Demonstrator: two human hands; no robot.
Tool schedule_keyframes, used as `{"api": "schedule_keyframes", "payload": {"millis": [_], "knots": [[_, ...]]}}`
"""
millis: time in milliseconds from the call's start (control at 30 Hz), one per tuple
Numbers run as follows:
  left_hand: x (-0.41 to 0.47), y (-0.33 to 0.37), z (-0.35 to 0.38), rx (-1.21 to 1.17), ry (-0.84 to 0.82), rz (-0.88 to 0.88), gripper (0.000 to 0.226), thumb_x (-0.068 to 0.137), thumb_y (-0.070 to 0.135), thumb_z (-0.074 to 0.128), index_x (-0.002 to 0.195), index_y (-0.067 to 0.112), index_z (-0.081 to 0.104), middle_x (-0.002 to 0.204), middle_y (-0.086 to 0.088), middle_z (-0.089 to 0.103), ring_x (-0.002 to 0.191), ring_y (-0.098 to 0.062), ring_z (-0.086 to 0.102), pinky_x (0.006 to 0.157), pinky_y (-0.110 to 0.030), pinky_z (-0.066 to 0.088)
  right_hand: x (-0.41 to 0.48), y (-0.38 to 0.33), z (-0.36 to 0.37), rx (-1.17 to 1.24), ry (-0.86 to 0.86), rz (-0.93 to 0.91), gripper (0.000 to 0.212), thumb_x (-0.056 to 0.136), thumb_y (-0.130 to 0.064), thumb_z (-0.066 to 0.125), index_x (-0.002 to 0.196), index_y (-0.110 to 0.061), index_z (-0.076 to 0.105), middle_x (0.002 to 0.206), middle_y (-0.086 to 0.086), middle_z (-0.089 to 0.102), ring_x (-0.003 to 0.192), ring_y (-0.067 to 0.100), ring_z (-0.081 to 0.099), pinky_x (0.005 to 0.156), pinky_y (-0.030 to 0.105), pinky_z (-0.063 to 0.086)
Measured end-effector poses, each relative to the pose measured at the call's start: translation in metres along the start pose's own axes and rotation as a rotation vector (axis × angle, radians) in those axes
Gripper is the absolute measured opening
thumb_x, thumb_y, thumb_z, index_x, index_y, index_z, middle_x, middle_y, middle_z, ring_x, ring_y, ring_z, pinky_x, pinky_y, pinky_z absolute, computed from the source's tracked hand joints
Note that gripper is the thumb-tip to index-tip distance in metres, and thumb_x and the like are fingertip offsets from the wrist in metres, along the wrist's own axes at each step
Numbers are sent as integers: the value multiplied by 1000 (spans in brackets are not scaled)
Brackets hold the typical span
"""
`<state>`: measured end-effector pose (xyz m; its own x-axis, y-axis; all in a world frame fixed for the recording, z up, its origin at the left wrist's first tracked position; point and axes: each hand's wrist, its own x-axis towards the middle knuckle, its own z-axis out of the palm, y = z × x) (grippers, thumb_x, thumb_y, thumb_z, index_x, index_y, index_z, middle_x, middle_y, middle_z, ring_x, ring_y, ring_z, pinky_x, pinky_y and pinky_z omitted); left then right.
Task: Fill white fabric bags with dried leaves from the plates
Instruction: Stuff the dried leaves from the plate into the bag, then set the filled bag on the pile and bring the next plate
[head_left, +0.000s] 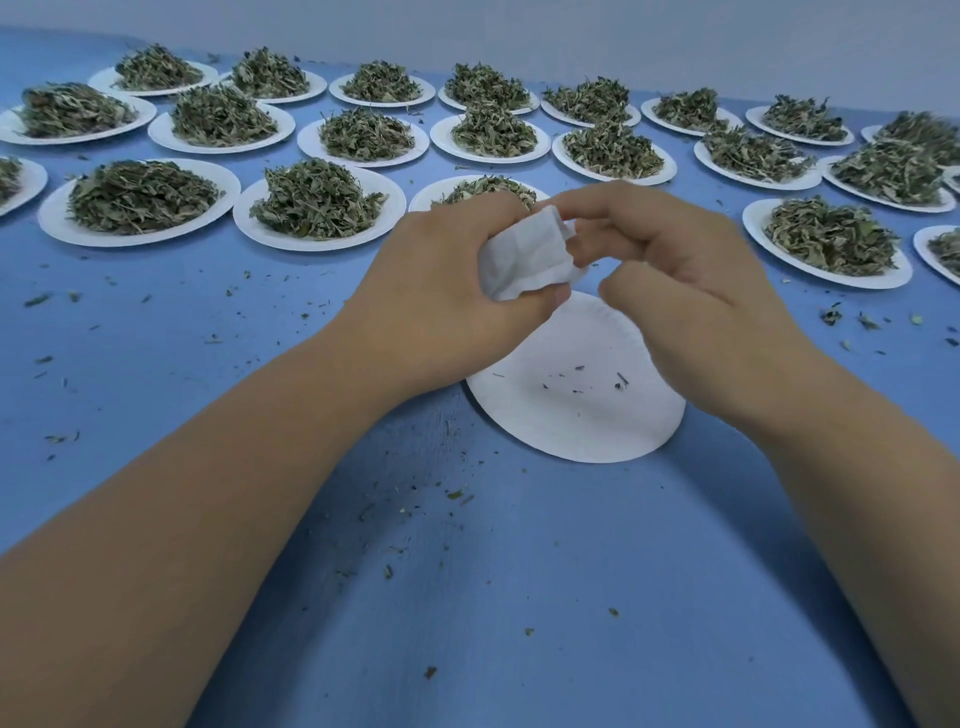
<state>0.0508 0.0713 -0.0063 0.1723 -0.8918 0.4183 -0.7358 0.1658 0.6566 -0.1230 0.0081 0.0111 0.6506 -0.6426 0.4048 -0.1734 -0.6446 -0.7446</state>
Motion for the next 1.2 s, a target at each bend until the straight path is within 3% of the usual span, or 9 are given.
{"api": "schedule_keyframes", "payload": {"millis": [67, 233, 367, 500, 633, 767, 1000, 1100, 1200], "knots": [[0, -1, 1, -15, -3, -2, 19, 84, 38, 78, 84, 32, 60, 70, 15, 56, 64, 3, 50, 56, -10, 34, -1, 0, 1, -45, -16, -22, 55, 75, -6, 48, 117, -38, 63, 94, -34, 69, 107, -2, 64, 91, 24, 52], [1, -2, -2, -53, 14, -13, 17, 83, 47, 73, 91, 35, 65, 78, 16, 63, 72, -1, 55, 57, -12, 34, -1, 5, -7, -23, 116, -9, 60, 73, -5, 49, 125, -31, 64, 97, -20, 75, 111, 2, 64, 87, 26, 54], [1, -3, -1, -88, 15, -19, 16, 82, 46, 74, 92, 37, 65, 81, 13, 64, 72, -1, 56, 59, -13, 36, -3, 4, -5, -24, -27, 45, 67, 72, -7, 49, 131, -37, 58, 103, -24, 73, 103, 9, 66, 83, 12, 51], [2, -5, -1, -80, 21, -24, 29, 78, 50, 72, 100, 32, 68, 90, 9, 68, 83, -8, 62, 64, -25, 47, -1, 7, -7, 14, 9, 5, 68, 71, -3, 49, 131, -34, 59, 103, -20, 75, 108, 5, 66, 78, 23, 55], [4, -8, -5, -136, 84, -49, 17, 83, 46, 75, 92, 34, 67, 82, 18, 65, 73, 0, 58, 58, -14, 43, 2, 12, -8, 74, 226, -14, 56, 74, 0, 51, 122, -26, 62, 103, -17, 76, 115, 6, 66, 87, 18, 50], [5, -3, -7, -334, 159, -103, 4, 88, 38, 71, 92, 38, 70, 83, 23, 71, 77, 4, 66, 59, -12, 48, 5, 11, 1, 29, 28, 73, 53, 82, -17, 66, 129, -36, 53, 121, -23, 67, 117, 0, 62, 105, 34, 46], [-1, 7, -39, -835, 317, -328, 20, 84, 35, 72, 97, 20, 76, 99, -10, 77, 95, -30, 74, 87, -58, 58, 19, -27, 47, 191, -230, 118, 68, 79, -36, 84, 136, -38, 46, 129, -18, 65, 115, 3, 65, 100, 37, 54], [-9, 0, -70, -860, 436, -407, 32, 74, 42, 75, 96, 19, 78, 99, -11, 77, 94, -33, 74, 86, -65, 56, 30, -54, 75, 143, -219, 52, 67, 78, -40, 85, 132, -37, 46, 123, -23, 66, 111, -7, 63, 89, 17, 51], [-22, -13, -114, -944, 551, -511, 53, 66, 46, 77, 108, 13, 75, 104, -13, 75, 99, -36, 73, 91, -67, 52, 45, -82, 107, 175, -211, 50, 65, 75, -43, 87, 122, -35, 43, 122, -17, 67, 107, -4, 65, 85, 22, 55]]}}
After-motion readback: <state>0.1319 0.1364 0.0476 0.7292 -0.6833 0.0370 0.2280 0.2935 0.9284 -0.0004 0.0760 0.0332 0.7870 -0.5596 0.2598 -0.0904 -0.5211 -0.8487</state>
